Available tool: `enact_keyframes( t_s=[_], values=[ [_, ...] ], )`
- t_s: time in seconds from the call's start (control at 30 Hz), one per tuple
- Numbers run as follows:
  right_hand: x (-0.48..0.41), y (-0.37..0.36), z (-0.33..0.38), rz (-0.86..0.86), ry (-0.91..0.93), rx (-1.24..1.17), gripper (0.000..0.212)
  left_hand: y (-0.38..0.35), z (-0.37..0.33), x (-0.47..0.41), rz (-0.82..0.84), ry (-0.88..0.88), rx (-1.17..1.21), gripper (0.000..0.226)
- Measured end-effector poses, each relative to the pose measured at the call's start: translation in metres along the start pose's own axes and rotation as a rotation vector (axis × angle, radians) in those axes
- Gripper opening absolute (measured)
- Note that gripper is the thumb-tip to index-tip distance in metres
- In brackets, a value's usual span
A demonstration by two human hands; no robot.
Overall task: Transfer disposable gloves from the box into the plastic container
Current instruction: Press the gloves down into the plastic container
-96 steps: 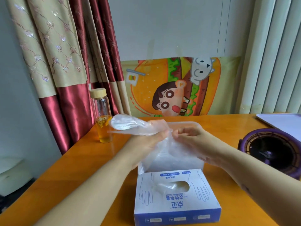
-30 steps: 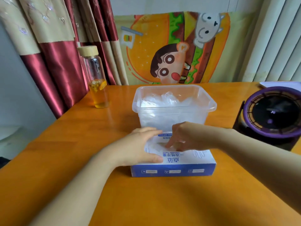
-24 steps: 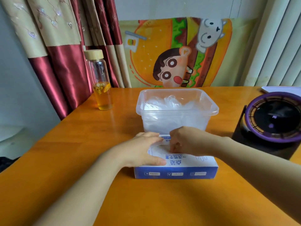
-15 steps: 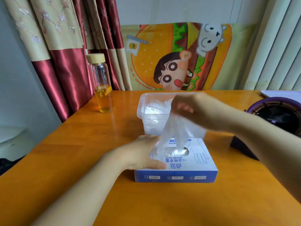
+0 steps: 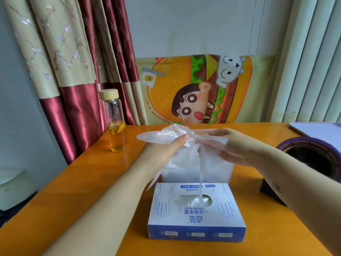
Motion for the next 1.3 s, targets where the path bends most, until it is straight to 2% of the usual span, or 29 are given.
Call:
enact_keyframes(
  t_s=[0.07,0.1,0.17,0.2,0.23,0.27,0.33,0.4,0.47,0.53,0.63,0.73,0.8,0.87,0.9,0.93,0.97,1.0,1.07,1.1,1.17,1.23,1.3],
  values=[
    [-0.007,0.006,-0.004,-0.061,0.023,-0.005,0.023,-0.006,-0.007,-0.012,-0.052,0.066,0.01,0.013],
    [-0.01,0.015,-0.002,-0.153,0.069,0.011,0.023,-0.005,-0.008,-0.022,-0.085,0.108,0.0,0.015],
    [-0.006,0.041,0.015,-0.438,0.258,0.135,0.017,0.0,-0.009,-0.038,-0.156,0.186,-0.021,0.015],
    [0.001,0.049,0.029,-0.524,0.395,0.222,0.015,0.002,-0.008,-0.048,-0.174,0.211,-0.028,0.014],
    [0.006,0.05,0.043,-0.519,0.515,0.312,0.017,0.004,-0.009,-0.056,-0.193,0.229,-0.038,0.015],
    [0.01,0.042,0.053,-0.423,0.584,0.41,0.019,0.006,-0.009,-0.061,-0.196,0.248,-0.054,0.016],
    [0.008,0.019,0.05,-0.13,0.537,0.648,0.017,0.003,-0.009,-0.072,-0.168,0.281,-0.104,0.016],
    [-0.001,0.016,0.032,0.014,0.448,0.774,0.01,-0.004,-0.01,-0.081,-0.123,0.293,-0.164,0.016],
    [-0.014,0.024,0.021,-0.038,0.414,0.789,0.005,-0.008,-0.009,-0.088,-0.095,0.301,-0.195,0.018],
    [-0.031,0.038,0.012,-0.105,0.374,0.82,0.022,-0.012,-0.004,-0.096,-0.037,0.31,-0.193,0.018],
    [-0.053,0.054,-0.008,-0.082,0.244,0.955,0.037,-0.001,0.0,-0.108,-0.049,0.276,-0.254,0.017],
    [-0.063,0.062,-0.028,0.008,0.096,1.064,0.048,0.029,0.004,-0.12,-0.138,0.223,-0.242,0.05],
    [-0.065,0.06,-0.035,0.057,0.056,1.121,0.058,0.055,-0.004,-0.117,-0.301,0.128,-0.193,0.062],
    [-0.069,0.055,-0.04,0.081,0.049,1.183,0.065,0.069,-0.029,-0.1,-0.535,-0.137,-0.266,0.053],
    [-0.071,0.053,-0.042,0.093,0.049,1.227,0.067,0.062,-0.044,-0.09,-0.568,-0.303,-0.34,0.047],
    [-0.073,0.051,-0.045,0.109,0.044,1.278,0.067,0.044,-0.058,-0.083,-0.499,-0.436,-0.422,0.04],
    [-0.075,0.049,-0.048,0.138,0.035,1.337,0.066,0.019,-0.063,-0.08,-0.34,-0.501,-0.521,0.035],
    [-0.076,0.046,-0.051,0.18,0.012,1.408,0.064,-0.008,-0.059,-0.082,-0.144,-0.489,-0.655,0.03],
    [-0.075,0.041,-0.054,0.282,-0.042,1.578,0.064,-0.052,-0.029,-0.094,0.18,-0.309,-0.984,0.029],
    [-0.075,0.039,-0.052,0.318,-0.053,1.659,0.065,-0.063,-0.012,-0.101,0.266,-0.203,-1.116,0.032],
    [-0.077,0.037,-0.04,0.308,-0.01,1.782,0.066,-0.07,0.012,-0.114,0.334,-0.042,-1.24,0.038],
    [-0.081,0.031,-0.027,0.274,0.098,1.813,0.063,-0.075,0.025,-0.123,0.37,0.03,-1.306,0.047],
    [-0.086,0.022,-0.034,0.413,0.131,1.718,0.062,-0.078,0.032,-0.127,0.413,0.072,-1.371,0.06]
  ],
)
Point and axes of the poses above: each hand's wrist, its own x-axis away from the middle knuckle, its own y-axis out of the back of the hand, z = x × y, the point moved 7 cm from there along -x, towards the middle knuckle, and after that the axes turned 14 degrees about y, right-handed, at the moved point
